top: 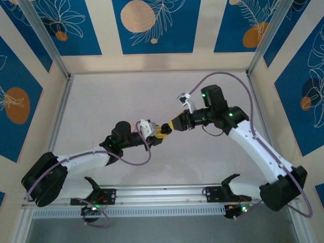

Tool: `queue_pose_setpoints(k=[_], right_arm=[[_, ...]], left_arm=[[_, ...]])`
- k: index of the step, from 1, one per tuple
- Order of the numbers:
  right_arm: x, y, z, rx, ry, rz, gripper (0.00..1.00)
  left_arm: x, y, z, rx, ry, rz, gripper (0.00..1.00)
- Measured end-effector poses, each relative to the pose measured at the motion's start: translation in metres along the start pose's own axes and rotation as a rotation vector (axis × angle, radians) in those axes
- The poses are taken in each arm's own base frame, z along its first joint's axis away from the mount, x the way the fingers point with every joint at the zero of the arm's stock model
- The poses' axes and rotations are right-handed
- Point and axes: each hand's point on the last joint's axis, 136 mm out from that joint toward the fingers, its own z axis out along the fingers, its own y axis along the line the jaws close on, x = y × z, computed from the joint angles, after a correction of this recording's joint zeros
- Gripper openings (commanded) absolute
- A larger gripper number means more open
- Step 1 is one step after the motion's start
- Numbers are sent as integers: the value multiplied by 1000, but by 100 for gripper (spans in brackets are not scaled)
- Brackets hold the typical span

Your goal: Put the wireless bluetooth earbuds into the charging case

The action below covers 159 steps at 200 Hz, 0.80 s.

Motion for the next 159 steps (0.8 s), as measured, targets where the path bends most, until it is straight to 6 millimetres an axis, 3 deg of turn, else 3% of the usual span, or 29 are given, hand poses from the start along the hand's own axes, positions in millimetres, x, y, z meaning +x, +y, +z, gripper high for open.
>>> queue_pose_setpoints(k=[21,48,108,159], right_arm=[[-9,-1,-18,21,-80,-56,50],[-15,-9,-27,6,-116,-66,51],[-9,-26,-7,-173,-40,69,48],[-12,-2,-5,-302,-26,46,48]], left_arm=[[-10,-3,-2,13,-25,12,24],[-26,-7,-3,44,-61,18,24],[-58,-15,-1,105,-123,29,24],[-63,-19,-1,124,-131,32,24]])
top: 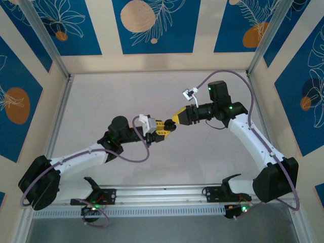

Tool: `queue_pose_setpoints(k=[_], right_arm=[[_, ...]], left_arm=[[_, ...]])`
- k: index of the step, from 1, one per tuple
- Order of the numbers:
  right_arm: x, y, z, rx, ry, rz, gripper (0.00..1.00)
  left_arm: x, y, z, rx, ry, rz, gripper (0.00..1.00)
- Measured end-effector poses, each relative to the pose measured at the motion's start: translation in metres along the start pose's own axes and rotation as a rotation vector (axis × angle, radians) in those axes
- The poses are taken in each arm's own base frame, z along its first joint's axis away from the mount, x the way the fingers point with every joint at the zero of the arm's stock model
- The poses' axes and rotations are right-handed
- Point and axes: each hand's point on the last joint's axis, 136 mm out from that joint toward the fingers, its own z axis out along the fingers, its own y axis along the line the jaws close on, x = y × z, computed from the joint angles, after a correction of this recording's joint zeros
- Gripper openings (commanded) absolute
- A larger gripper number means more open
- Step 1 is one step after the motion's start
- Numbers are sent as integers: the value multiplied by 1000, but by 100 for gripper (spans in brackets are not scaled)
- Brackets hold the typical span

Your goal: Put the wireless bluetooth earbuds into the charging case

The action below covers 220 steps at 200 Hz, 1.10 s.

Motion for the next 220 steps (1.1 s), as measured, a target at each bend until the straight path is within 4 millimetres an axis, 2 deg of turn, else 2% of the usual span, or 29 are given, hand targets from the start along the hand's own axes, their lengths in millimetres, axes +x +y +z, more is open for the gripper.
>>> queue_pose_setpoints(k=[23,57,121,150,196,220], right_arm=[[-2,9,6,-42,12,-19,48],[2,8,14,-66,39,-2,48],[5,10,15,-75,52,13,47],[4,18,11,-84,44,-7,46],[5,46,-2,-100,9,-81,46],[6,47,-9,-76,-11,-85,46]], left_arm=[[0,-1,0,2,0,1,25],[0,-1,0,3,0,1,25],[-5,-1,-1,-6,-9,9,27],[-1,0,-1,-16,6,9,27],[-1,2,-1,-27,7,9,27],[0,2,-1,-31,12,6,27]])
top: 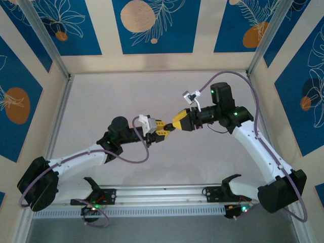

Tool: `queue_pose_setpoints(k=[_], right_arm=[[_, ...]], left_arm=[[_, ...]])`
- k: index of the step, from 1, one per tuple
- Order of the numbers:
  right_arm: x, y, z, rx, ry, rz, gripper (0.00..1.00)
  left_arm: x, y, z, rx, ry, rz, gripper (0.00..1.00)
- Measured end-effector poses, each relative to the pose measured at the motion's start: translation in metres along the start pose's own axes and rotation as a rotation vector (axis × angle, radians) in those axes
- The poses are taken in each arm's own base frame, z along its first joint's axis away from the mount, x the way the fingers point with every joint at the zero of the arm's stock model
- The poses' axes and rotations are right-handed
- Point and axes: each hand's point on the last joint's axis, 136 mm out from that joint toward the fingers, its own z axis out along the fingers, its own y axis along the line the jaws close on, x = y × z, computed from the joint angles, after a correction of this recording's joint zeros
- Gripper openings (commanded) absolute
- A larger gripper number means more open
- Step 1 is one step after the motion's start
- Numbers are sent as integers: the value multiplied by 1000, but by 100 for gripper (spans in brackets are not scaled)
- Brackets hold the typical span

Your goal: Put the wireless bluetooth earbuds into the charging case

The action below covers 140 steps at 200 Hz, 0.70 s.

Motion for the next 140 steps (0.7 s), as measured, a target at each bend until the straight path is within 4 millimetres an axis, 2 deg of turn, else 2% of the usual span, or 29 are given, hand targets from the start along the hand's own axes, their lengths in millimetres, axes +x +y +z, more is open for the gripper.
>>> queue_pose_setpoints(k=[18,49,98,117,140], right_arm=[[-2,-9,-6,55,-23,15,46],[-3,-40,-20,200,-73,84,46],[5,-85,-41,364,-139,217,46],[12,-96,-47,405,-158,260,46],[19,-103,-53,436,-175,289,46]], left_arm=[[6,3,0,-19,24,-16,25],[21,14,0,-81,119,-97,25],[14,34,9,-156,238,-245,24],[24,43,14,-182,283,-348,23],[45,56,20,-214,344,-509,22]])
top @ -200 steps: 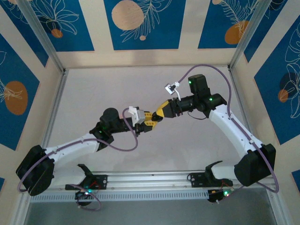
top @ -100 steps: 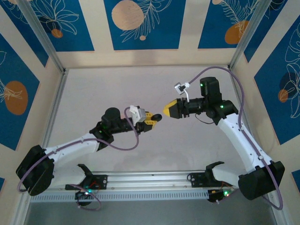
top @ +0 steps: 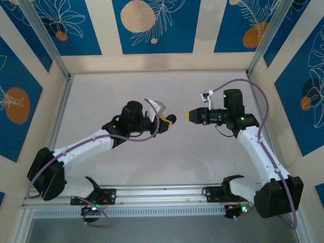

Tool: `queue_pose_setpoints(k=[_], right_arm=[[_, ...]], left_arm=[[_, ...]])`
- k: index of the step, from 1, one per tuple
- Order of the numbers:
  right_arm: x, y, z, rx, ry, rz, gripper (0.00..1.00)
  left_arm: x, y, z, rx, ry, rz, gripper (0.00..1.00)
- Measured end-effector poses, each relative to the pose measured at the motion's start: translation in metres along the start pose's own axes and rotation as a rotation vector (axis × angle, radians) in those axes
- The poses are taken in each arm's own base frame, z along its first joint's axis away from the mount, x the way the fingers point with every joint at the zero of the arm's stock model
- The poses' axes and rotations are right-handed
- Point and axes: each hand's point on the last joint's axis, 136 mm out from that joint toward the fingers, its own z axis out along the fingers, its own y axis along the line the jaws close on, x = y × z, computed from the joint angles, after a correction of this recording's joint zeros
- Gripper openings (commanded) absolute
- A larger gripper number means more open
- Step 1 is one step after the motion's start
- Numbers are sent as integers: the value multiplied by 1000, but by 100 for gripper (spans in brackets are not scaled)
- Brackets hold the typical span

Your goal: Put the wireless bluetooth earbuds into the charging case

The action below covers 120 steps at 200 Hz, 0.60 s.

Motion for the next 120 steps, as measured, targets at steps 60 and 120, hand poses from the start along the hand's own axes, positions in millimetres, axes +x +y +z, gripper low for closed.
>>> queue_pose_setpoints(k=[60,120], right_arm=[[13,-5,-6,26,-28,9,46],[27,-10,-9,46,-42,15,46]], left_arm=[[17,54,38,-46,160,-385,22],[42,91,66,-75,297,-635,24]])
